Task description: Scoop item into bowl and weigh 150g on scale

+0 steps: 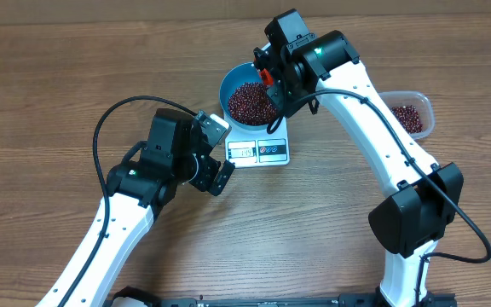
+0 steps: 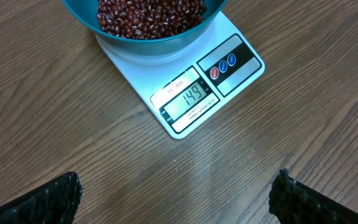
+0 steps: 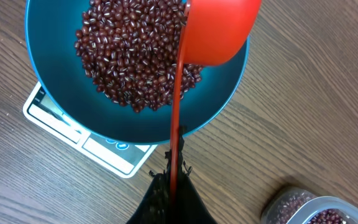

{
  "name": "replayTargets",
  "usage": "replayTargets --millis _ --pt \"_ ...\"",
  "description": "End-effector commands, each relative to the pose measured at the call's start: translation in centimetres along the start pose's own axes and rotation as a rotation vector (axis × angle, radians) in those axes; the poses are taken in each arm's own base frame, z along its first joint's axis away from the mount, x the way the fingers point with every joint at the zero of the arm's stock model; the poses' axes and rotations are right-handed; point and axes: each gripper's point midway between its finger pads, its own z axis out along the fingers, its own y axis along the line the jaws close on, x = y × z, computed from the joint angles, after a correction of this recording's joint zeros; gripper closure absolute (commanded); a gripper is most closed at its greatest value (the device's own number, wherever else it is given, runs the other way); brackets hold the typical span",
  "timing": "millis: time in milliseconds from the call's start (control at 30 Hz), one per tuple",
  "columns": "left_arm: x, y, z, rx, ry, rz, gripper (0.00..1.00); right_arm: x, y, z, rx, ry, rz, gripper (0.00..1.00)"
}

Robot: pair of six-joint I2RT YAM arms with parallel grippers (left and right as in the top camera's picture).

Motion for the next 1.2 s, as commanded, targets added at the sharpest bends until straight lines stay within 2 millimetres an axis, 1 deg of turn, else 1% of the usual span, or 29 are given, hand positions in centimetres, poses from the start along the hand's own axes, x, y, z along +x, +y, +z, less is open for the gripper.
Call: replayTargets --millis 0,667,1167 --pt "0.18 0.22 0.18 -0.007 0.007 -0.015 0.01 -1.42 -0.61 -3.12 0.032 -0.091 -0.002 0.96" --pt "0.18 0.22 0.18 -0.007 0.007 -0.015 0.0 -1.95 -0.73 -3.18 0.038 -0.112 -0.029 0.96" --pt "0.19 0.22 0.18 -0.007 0.008 -0.015 0.0 -1.91 -0.76 -3.18 0.044 -0.109 -0.057 0.96"
